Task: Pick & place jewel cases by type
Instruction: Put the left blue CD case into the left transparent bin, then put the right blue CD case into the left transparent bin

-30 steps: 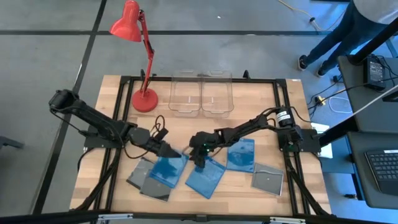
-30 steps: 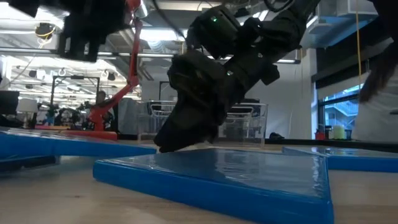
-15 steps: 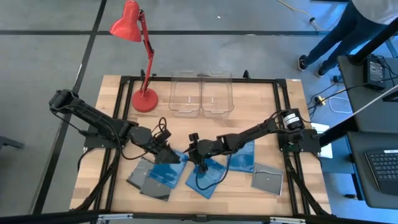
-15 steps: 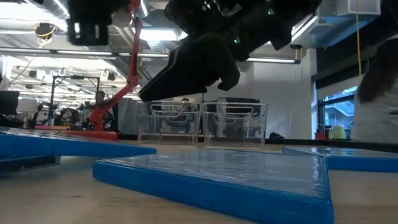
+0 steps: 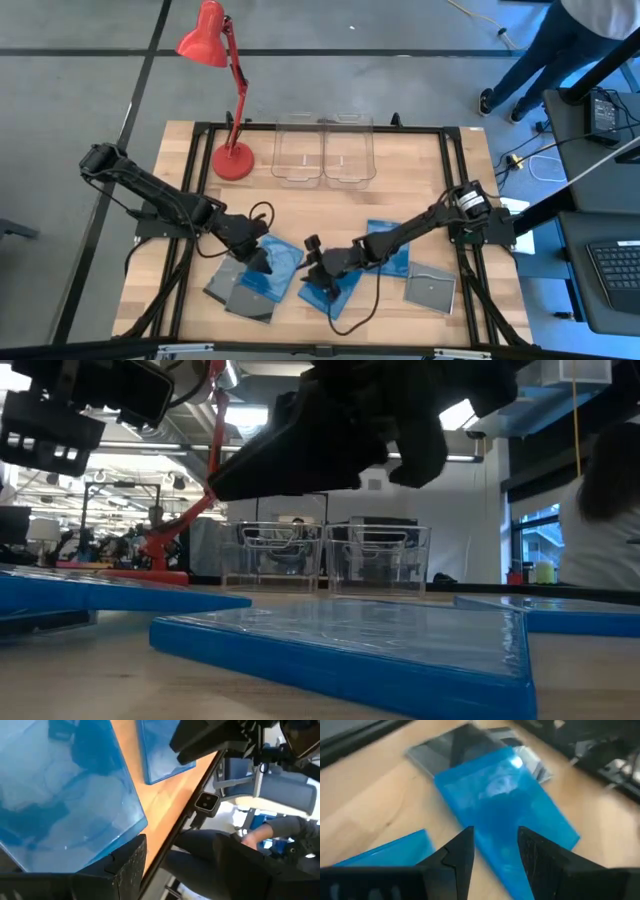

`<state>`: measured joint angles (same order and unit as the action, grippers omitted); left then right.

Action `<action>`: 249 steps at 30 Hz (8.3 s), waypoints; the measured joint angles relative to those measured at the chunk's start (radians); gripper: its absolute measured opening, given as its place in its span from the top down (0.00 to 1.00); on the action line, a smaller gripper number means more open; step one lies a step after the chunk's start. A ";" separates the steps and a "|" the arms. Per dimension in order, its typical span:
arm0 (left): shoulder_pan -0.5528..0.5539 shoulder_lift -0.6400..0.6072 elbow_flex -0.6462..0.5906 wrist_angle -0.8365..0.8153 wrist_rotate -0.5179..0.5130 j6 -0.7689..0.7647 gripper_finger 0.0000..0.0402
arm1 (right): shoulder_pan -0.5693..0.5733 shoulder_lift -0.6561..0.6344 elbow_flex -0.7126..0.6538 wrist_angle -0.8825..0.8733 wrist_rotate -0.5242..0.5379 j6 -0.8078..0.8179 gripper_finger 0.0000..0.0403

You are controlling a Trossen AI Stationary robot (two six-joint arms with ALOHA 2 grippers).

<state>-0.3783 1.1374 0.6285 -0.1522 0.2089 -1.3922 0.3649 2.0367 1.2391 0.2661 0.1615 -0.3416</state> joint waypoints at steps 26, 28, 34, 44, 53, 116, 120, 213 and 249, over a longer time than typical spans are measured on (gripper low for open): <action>-0.039 0.005 -0.001 -0.531 -0.136 -0.191 0.44 | 0.086 0.350 0.436 -0.234 0.235 -0.164 0.62; -0.039 0.035 -0.001 -0.515 -0.139 -0.176 0.44 | 0.087 0.348 0.467 -0.303 0.254 -0.166 0.62; -0.038 0.077 -0.001 -0.495 -0.139 -0.166 0.44 | 0.096 0.348 0.533 -0.474 0.260 -0.162 0.62; -0.017 0.086 -0.001 -0.315 -0.141 -0.166 0.44 | 0.098 0.348 0.554 -0.506 0.259 -0.100 0.62; 0.036 0.130 -0.001 -0.307 -0.121 -0.158 0.44 | 0.098 0.348 0.554 -0.506 0.255 -0.082 0.62; 0.356 -0.181 0.037 0.144 -0.352 0.290 0.96 | -0.022 -0.082 0.554 -1.115 0.334 0.252 0.62; 0.418 -0.179 0.096 0.135 -0.358 0.367 0.96 | -0.045 -0.143 0.498 -1.102 0.338 0.278 0.62; 0.980 0.464 0.570 -0.342 -0.057 0.550 0.77 | 0.013 -0.587 -0.232 -0.543 0.334 0.573 0.62; 0.390 0.168 0.570 -0.400 -0.006 0.811 0.76 | 0.005 -0.586 -0.232 -0.541 0.280 0.755 0.62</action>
<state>0.0120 1.3057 1.1980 -0.5527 0.2030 -0.5815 0.3695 1.4502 1.0069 -0.2751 0.4416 0.4129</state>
